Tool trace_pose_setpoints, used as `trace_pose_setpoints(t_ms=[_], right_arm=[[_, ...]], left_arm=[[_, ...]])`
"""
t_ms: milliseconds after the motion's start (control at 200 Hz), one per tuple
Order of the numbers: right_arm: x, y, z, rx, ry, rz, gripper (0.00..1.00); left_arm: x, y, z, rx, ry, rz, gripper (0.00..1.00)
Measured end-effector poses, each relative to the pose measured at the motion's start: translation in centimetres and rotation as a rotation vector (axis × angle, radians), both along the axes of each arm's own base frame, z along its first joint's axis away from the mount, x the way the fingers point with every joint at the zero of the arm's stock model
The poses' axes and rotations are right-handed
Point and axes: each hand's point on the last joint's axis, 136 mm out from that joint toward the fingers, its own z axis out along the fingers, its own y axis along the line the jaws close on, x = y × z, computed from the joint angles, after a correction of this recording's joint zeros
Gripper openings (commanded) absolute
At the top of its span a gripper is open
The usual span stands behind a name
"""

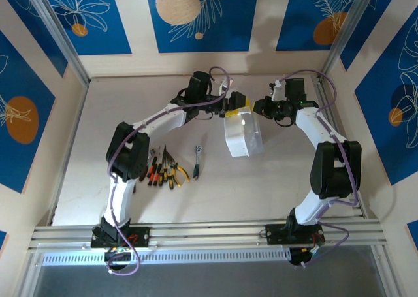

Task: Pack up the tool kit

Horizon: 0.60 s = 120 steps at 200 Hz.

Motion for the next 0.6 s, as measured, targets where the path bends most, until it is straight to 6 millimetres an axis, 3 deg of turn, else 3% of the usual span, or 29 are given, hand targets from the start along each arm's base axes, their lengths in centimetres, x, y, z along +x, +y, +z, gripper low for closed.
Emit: trace_pose_setpoints(t_ms=[340, 600], right_arm=[[-0.2, 0.2, 0.1, 0.002, 0.010, 0.010, 0.05], [-0.8, 2.1, 1.0, -0.031, 0.023, 0.043, 0.05]], left_arm=[[-0.6, 0.7, -0.6, -0.014, -0.058, -0.008, 1.00], [-0.9, 3.0, -1.0, -0.065, -0.092, -0.016, 1.00]])
